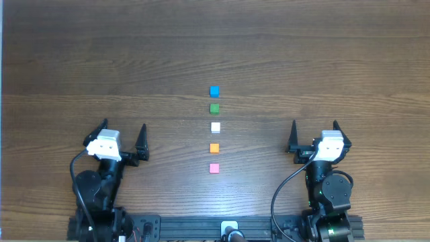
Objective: Stack Cubes
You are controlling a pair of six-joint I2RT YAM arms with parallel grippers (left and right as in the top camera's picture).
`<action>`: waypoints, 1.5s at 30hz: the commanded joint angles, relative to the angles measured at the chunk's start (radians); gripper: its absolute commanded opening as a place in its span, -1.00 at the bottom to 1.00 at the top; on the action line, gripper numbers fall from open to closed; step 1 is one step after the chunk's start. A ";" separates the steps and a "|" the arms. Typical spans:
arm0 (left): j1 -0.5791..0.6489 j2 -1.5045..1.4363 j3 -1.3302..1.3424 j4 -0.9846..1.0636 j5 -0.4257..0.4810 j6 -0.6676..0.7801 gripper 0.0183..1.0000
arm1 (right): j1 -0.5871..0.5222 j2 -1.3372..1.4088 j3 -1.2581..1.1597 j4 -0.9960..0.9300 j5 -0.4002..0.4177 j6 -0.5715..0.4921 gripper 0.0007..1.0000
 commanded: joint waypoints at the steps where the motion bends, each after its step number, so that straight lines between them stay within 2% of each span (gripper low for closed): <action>1: -0.004 -0.007 -0.005 -0.001 0.009 0.015 1.00 | -0.006 -0.011 -0.009 0.000 -0.011 -0.005 0.99; 41: -0.004 -0.007 -0.005 -0.002 0.014 0.007 1.00 | -0.006 -0.011 -0.009 0.000 -0.011 -0.005 0.99; 45: -0.004 0.000 0.000 0.017 0.017 -0.120 1.00 | -0.006 -0.011 -0.009 0.000 -0.011 -0.005 0.99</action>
